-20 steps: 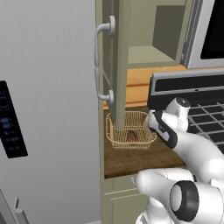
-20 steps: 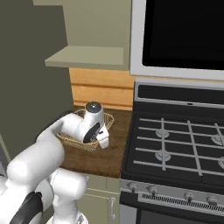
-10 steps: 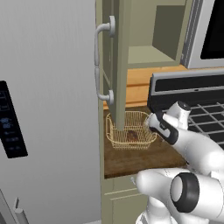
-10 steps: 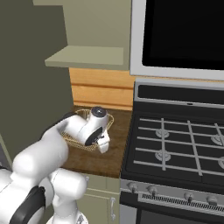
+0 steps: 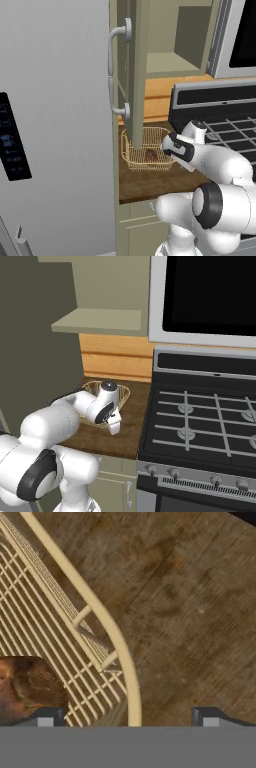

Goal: Open the cabinet, pick up the bread from the cabinet and place it in the basket. Then move the basket to the dining counter.

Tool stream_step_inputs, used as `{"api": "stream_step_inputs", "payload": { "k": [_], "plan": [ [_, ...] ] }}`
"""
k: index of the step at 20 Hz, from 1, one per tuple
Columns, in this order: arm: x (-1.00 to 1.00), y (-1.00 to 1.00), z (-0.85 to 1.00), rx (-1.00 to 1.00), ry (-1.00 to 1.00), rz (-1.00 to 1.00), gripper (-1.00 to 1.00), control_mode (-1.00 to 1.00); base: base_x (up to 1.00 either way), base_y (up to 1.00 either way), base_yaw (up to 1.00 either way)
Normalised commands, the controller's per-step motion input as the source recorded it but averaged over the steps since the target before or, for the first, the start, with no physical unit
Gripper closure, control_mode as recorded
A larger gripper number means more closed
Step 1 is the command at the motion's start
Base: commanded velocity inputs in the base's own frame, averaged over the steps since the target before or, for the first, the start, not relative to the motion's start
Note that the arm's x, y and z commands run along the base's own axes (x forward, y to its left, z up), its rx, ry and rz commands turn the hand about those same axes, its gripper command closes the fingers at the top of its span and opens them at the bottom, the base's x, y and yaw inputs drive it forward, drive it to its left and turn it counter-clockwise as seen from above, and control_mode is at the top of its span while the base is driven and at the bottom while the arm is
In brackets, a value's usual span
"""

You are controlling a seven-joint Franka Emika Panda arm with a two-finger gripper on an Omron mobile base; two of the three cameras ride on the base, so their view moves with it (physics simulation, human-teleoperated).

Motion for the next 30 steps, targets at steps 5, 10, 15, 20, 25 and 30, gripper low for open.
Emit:
{"api": "stream_step_inputs", "payload": {
  "k": [5,10,15,20,25,30],
  "plan": [
    [0.19,0.0,-0.16,0.0,0.0,-0.01,-1.0,-1.0,0.0,0.0,0.0],
    [0.0,0.02,-0.06,0.0,0.0,0.0,1.0,-1.0,0.0,0.0,0.0],
    [0.0,0.02,-0.08,0.0,0.02,0.0,1.0,-1.0,0.0,0.0,0.0],
    [0.0,0.01,-0.03,0.0,0.05,0.01,1.0,-1.0,0.0,0.0,0.0],
    [-0.08,-0.02,0.34,0.07,-0.01,-0.12,1.0,-1.0,0.0,0.0,0.0],
    [-0.31,0.0,0.65,0.08,-0.08,-0.22,1.0,-1.0,0.0,0.0,0.0]
  ]
}}
